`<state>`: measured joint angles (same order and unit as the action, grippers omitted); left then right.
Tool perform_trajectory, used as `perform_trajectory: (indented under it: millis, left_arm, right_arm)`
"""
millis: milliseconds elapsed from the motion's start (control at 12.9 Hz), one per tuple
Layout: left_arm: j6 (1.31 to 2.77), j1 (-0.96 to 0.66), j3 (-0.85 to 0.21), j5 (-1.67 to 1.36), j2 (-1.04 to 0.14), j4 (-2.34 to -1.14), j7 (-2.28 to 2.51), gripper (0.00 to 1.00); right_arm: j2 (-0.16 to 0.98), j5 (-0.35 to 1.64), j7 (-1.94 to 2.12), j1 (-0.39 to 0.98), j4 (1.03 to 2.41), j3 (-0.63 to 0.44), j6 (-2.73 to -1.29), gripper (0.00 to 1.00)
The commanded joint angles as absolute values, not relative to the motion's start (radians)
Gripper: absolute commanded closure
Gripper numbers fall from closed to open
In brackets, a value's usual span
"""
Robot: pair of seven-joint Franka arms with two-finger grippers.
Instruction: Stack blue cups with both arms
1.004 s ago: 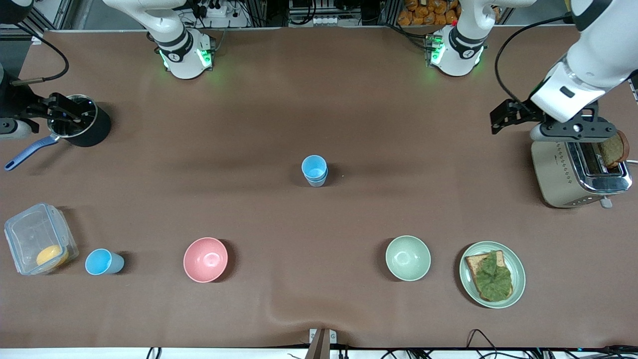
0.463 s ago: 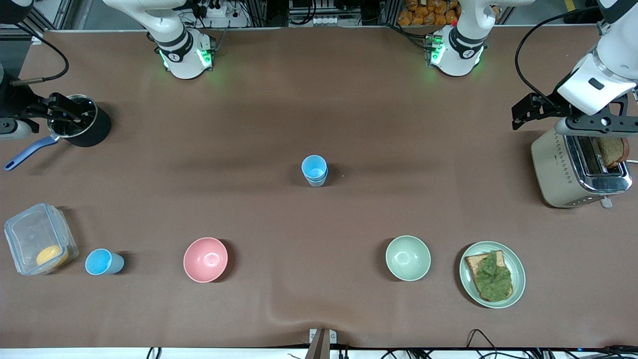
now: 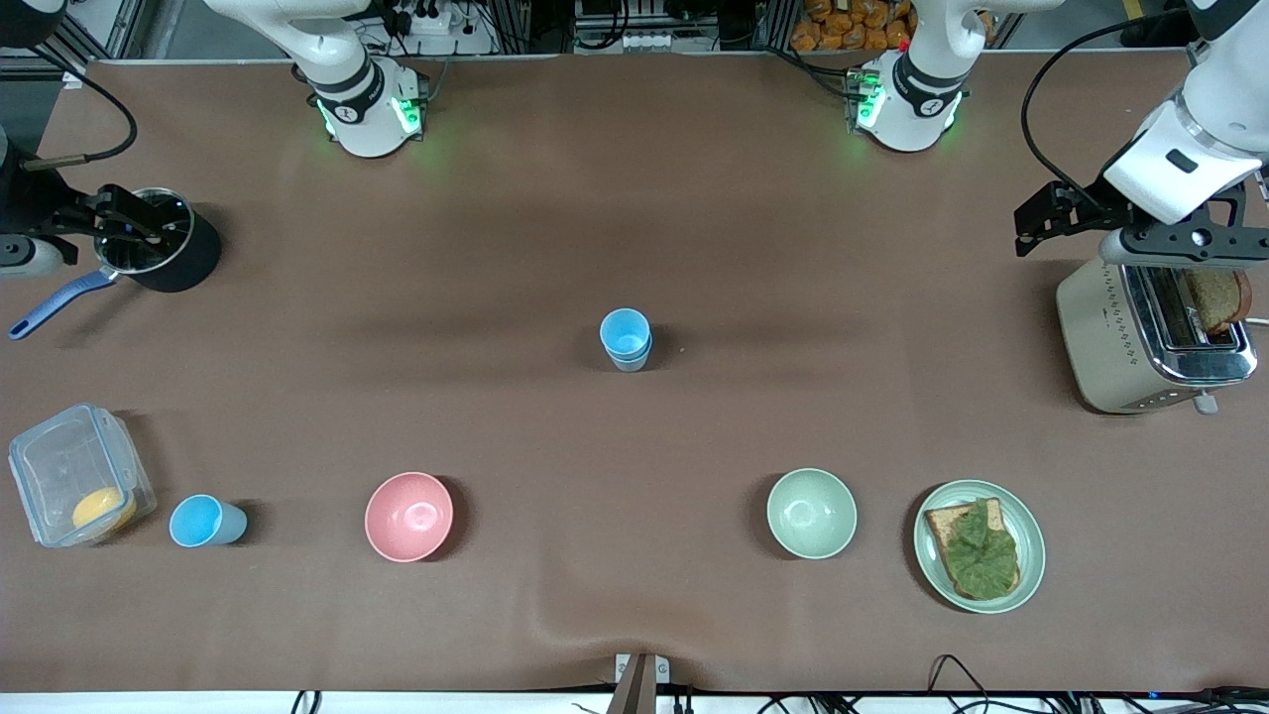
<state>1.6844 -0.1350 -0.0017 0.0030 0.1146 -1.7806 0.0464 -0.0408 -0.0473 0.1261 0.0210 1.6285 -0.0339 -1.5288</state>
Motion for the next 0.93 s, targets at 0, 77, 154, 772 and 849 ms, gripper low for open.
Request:
perform_trajectory:
  millis: [0,77,154,772,849]
  left_arm:
    - [1.674,-0.127,-0.011,0.025,0.130,-1.778,0.043,0.00]
    - [1.674,-0.124,-0.011,0.025,0.130,-1.775,0.041,0.00]
    - [1.674,-0.124,-0.011,0.025,0.130,-1.772,0.043,0.00]
    - [1.640,-0.124,-0.011,0.020,0.129,-1.759,0.063,0.00]
    - [1.638,-0.124,-0.011,0.020,0.129,-1.758,0.063,0.00]
  right_arm:
    - [-0.037,-0.061,0.138,-0.002,1.611,-0.015,-1.514,0.00]
    - [-0.037,-0.061,0.138,-0.002,1.611,-0.015,-1.514,0.00]
    - [-0.037,-0.061,0.138,-0.002,1.611,-0.015,-1.514,0.00]
    - [-0.037,-0.061,0.138,-0.002,1.611,-0.015,-1.514,0.00]
    - [-0.037,-0.061,0.138,-0.002,1.611,-0.015,-1.514,0.00]
